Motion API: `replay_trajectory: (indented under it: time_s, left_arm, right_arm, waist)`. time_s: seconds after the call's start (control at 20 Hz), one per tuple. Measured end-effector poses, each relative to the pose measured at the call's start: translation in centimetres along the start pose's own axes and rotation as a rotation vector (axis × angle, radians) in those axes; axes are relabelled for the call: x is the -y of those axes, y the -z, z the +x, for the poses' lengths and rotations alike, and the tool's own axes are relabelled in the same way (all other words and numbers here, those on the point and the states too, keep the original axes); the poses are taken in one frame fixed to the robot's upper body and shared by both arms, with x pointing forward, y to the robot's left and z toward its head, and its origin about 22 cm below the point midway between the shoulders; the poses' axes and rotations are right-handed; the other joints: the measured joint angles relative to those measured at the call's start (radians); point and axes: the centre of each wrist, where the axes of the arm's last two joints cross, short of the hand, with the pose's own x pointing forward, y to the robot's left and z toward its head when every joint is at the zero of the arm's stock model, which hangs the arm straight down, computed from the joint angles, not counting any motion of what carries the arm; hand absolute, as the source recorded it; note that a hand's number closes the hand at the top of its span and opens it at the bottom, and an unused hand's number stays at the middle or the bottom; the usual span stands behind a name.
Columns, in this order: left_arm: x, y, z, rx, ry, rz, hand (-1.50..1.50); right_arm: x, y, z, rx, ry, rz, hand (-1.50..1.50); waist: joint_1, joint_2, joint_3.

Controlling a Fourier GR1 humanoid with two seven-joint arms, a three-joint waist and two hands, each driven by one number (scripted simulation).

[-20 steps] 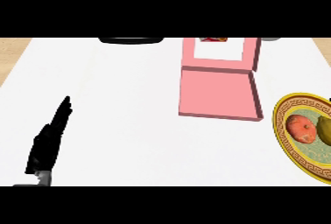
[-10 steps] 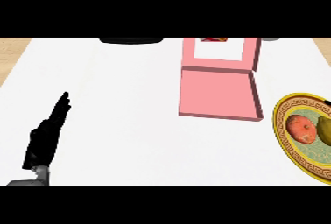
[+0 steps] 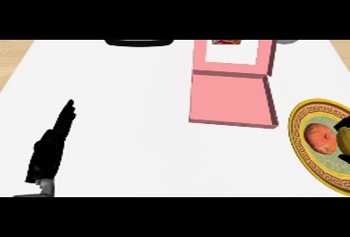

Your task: Pick the lemon from the plate and place it in the cardboard box

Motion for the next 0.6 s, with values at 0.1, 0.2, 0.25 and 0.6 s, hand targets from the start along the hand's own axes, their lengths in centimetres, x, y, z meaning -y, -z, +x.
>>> replay_trajectory:
  time_s: [0.1, 0.2, 0.25, 0.6]
  left_arm:
    - [0.0, 0.4, 0.0, 0.000, 0.001, 0.001, 0.00]
    - [-0.1, 0.1, -0.5, -0.003, 0.001, -0.002, 0.00]
    - [0.1, 0.3, -0.4, -0.001, 0.003, -0.002, 0.00]
    - [0.6, 1.1, 0.4, 0.018, 0.003, -0.029, 0.00]
  right_arm:
    - [0.0, 0.1, 0.4, 0.005, -0.027, -0.045, 1.50]
    - [0.5, 0.0, 0.2, 0.010, -0.044, -0.091, 1.50]
    - [0.4, 0.1, 0.1, 0.014, -0.049, -0.109, 1.50]
    - [3.6, 1.0, 2.9, 0.228, -0.178, -0.180, 1.50]
  waist:
    - [-0.002, 0.000, 0.001]
    - [-0.002, 0.001, 0.002]
    - [-0.002, 0.001, 0.002]
    - [0.033, 0.010, 0.005]
